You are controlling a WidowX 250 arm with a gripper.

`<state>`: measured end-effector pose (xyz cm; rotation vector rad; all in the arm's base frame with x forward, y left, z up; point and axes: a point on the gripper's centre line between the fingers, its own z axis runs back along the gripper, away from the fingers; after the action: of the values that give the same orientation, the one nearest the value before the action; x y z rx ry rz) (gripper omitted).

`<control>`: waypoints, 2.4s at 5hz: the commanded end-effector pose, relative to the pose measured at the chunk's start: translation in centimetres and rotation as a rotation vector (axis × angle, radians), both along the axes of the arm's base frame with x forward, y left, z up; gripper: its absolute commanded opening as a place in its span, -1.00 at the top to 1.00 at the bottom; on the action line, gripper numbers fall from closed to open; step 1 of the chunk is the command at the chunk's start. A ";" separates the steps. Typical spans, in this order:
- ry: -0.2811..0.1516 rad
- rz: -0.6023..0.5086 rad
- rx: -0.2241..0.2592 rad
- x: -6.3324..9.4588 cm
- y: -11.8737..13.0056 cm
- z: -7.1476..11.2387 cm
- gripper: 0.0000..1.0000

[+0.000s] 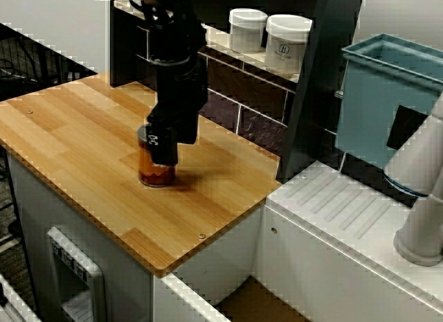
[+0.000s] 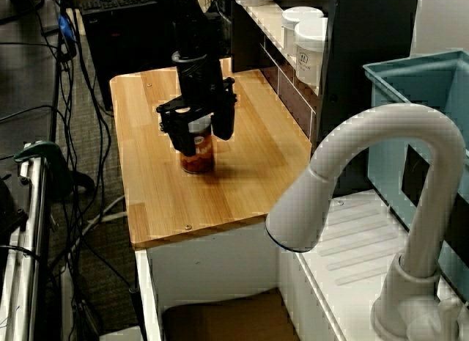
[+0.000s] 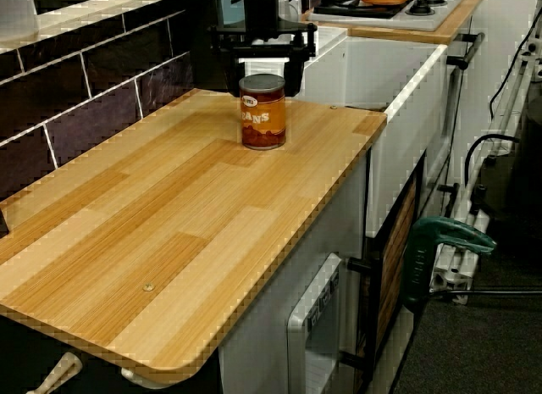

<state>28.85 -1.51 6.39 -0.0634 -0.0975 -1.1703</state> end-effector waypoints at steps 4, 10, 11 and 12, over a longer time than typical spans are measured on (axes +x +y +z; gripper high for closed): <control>-0.061 -0.163 0.041 -1.6 5.7 2.7 -1.00; -0.031 -0.050 0.007 0.6 11.4 4.0 -1.00; -0.033 -0.036 -0.025 0.1 11.2 5.1 -1.00; -0.042 0.068 -0.071 0.1 12.2 6.4 -1.00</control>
<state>29.03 10.69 9.69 -0.1787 -0.1270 -1.1062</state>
